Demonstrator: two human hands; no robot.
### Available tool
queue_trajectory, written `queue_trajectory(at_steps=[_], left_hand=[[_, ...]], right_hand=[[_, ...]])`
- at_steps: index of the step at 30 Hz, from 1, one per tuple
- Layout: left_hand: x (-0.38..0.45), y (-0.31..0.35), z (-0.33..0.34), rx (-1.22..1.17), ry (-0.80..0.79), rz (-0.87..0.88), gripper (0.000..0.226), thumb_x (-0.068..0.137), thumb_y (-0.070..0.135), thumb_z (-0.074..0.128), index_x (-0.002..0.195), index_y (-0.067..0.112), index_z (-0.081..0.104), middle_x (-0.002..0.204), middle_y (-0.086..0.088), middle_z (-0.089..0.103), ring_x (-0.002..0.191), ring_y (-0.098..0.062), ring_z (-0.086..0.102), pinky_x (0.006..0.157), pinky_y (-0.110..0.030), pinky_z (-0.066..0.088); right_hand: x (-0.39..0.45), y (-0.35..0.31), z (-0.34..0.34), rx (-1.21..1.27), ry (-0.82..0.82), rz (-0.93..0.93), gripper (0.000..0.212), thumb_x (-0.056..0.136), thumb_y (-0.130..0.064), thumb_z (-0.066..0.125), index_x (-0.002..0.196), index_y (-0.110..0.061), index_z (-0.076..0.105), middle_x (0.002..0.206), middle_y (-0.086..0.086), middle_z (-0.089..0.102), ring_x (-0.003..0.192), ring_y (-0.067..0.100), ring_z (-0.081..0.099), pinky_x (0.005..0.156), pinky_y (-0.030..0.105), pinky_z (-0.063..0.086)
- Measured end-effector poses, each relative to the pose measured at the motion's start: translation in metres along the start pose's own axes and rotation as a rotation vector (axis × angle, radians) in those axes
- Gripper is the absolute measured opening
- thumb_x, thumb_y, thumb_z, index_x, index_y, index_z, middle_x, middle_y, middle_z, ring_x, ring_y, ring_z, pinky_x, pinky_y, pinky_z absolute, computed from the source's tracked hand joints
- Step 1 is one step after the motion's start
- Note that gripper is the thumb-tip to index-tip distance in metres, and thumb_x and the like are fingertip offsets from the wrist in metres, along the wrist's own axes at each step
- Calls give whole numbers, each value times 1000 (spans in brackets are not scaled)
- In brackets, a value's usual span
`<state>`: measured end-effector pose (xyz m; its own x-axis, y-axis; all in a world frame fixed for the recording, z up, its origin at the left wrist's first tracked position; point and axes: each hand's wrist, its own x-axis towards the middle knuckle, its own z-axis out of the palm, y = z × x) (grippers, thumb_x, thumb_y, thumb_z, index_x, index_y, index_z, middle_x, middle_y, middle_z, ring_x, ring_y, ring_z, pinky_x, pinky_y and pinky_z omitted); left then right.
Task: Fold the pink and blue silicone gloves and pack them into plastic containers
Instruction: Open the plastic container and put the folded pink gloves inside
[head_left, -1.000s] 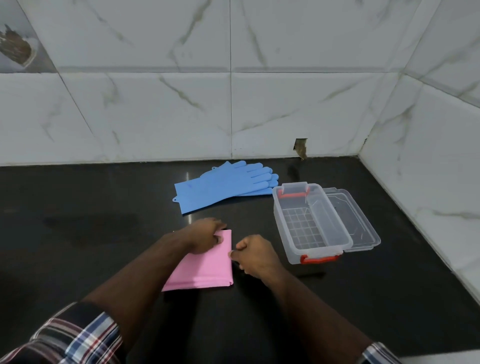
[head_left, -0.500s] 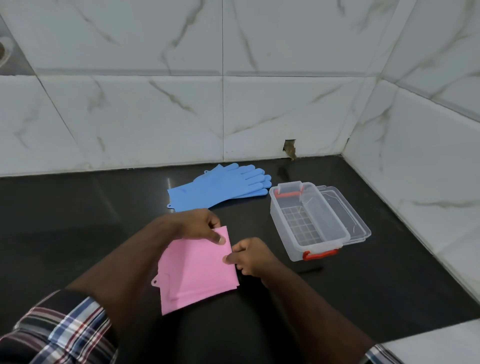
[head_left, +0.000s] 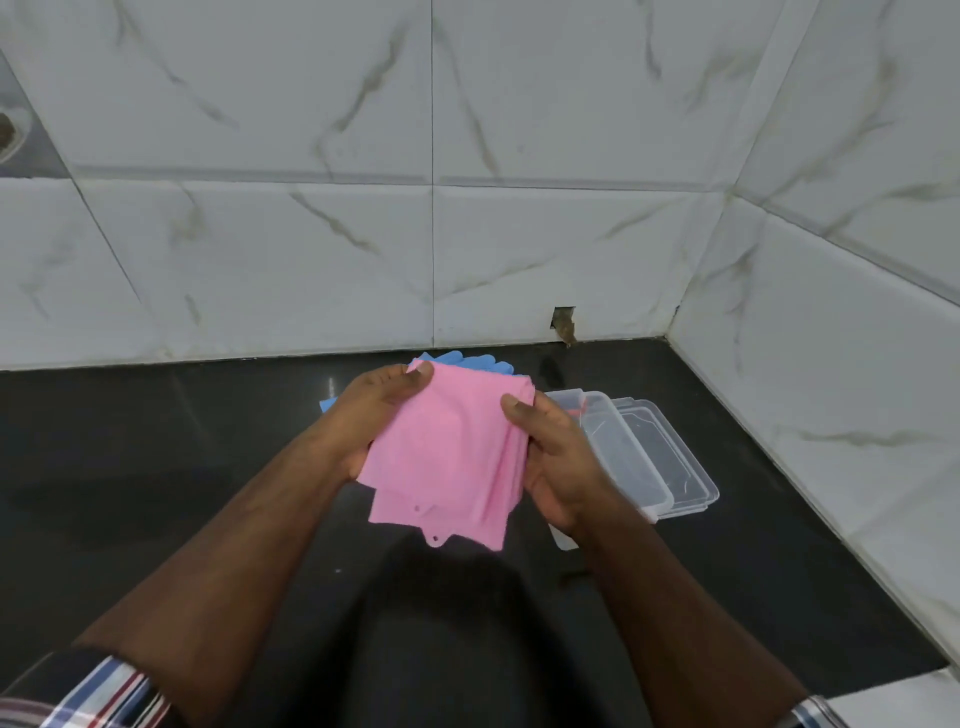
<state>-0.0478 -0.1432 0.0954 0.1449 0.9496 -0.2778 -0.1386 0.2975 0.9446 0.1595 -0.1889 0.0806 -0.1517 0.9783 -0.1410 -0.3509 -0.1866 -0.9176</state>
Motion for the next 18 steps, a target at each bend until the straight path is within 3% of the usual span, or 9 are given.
queue_trajectory(at_steps=[2, 5, 8, 11, 13, 15, 18], left_hand=[[3, 0, 17, -131, 79, -80, 40, 95, 33, 66, 121, 3, 67, 111, -19, 74, 107, -39, 69, 96, -60, 52], [5, -5, 37, -202, 118, -197, 38, 95, 34, 66, 121, 6, 66, 116, -20, 72, 111, -41, 67, 97, -62, 50], [5, -10, 48, -178, 66, -240, 38, 95, 29, 66, 124, 4, 62, 116, -22, 72, 109, -42, 67, 92, -59, 54], [5, -13, 59, -136, -34, -233, 38, 99, 23, 60, 132, 4, 57, 118, -22, 71, 106, -37, 68, 85, -52, 58], [7, -13, 68, -133, -74, -198, 44, 100, 17, 57, 141, 3, 48, 123, -22, 68, 106, -36, 68, 82, -52, 58], [9, -14, 80, -151, -38, -189, 61, 97, 10, 61, 151, 13, 33, 122, -16, 65, 99, -34, 73, 70, -50, 61], [12, -18, 99, -154, -50, -203, 80, 93, 3, 65, 154, 34, 24, 121, -10, 62, 88, -31, 76, 64, -49, 62]], right_hand=[[-1, -5, -1, -86, 12, 23, 65, 74, -37, 79, 132, -20, 52, 123, 11, 65, 113, 34, 62, 93, 58, 52], [1, -7, -10, -207, 94, 40, 59, 83, -21, 76, 133, -29, 48, 121, 7, 63, 108, 32, 63, 85, 59, 56], [5, -13, -29, -107, 132, 50, 51, 89, -5, 63, 134, -27, 50, 123, 9, 63, 109, 35, 63, 83, 58, 57], [8, -25, -49, -4, 118, 89, 42, 92, -2, 55, 128, -22, 55, 122, 14, 65, 108, 42, 63, 60, 46, 59], [11, -33, -63, -3, 98, 122, 37, 92, -4, 53, 125, -21, 57, 119, 18, 67, 103, 46, 66, 45, 34, 50], [13, -40, -76, -45, 94, 148, 35, 92, -7, 55, 126, -18, 56, 119, 20, 66, 96, 43, 69, 47, 36, 49], [17, -49, -101, -117, 161, 198, 65, 87, -6, 66, 143, -27, 39, 129, 12, 58, 95, 37, 70, 63, 45, 59]])
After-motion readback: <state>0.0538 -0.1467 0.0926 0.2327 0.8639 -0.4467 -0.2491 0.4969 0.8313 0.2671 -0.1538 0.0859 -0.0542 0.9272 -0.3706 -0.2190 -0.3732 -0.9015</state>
